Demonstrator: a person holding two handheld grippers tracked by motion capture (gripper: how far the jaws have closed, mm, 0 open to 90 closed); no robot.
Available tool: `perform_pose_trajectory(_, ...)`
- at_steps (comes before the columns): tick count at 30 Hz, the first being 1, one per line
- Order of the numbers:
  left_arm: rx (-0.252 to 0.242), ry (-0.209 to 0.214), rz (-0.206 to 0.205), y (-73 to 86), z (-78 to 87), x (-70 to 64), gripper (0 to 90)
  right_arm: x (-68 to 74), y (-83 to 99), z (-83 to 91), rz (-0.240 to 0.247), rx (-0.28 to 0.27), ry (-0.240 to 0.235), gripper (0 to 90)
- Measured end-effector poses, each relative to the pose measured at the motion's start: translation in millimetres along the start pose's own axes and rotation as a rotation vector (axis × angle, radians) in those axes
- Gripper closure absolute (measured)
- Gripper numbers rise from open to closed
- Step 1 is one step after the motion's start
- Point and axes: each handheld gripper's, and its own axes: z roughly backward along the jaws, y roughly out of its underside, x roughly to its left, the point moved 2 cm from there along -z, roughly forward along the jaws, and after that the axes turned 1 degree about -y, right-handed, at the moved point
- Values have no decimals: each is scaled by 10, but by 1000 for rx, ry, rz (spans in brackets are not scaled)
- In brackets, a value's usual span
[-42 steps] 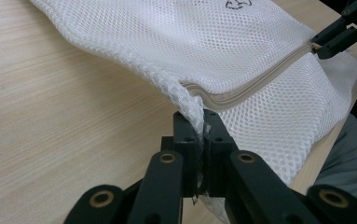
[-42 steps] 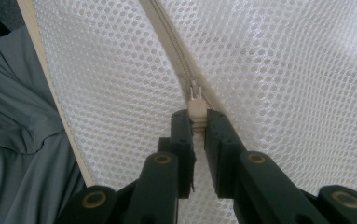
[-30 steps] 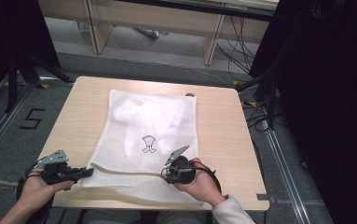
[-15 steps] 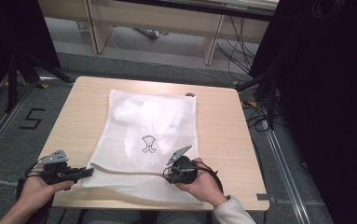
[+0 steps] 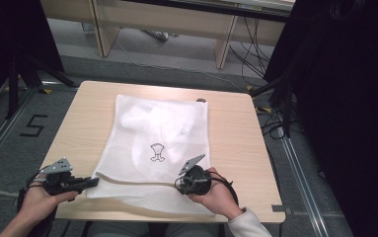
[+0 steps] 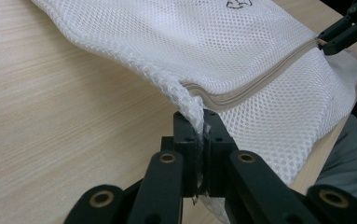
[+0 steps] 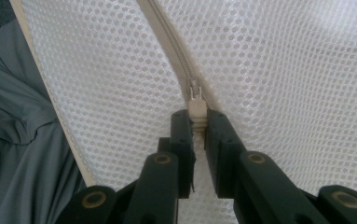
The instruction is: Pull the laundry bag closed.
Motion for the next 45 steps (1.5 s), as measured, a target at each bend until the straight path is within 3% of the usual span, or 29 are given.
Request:
perform_pose_trajectory(19,0,-2,-2,-1,1,1,856,-33,80,45,-20,-4,-7,824)
perform_pose_trajectory(30,0,0,3,0,-2,0,856,-74,137,107,-35,2,14,824)
perform_pose_trajectory(31,2,-2,1,0,-2,0,856,-68,147,115,-55,4,10,825)
perform_pose_trajectory(32,1,-2,1,0,-4,1,856,-84,151,115,-31,-1,12,825)
perform_pose_trajectory(36,1,-1,3,1,-3,1,856,-60,176,118,-65,10,19,825)
perform_pose_trajectory(39,1,-2,3,1,-4,1,856,-92,185,130,-40,3,22,825)
perform_pose_trajectory(45,3,-2,2,1,-4,2,856,-94,214,152,-63,8,24,825)
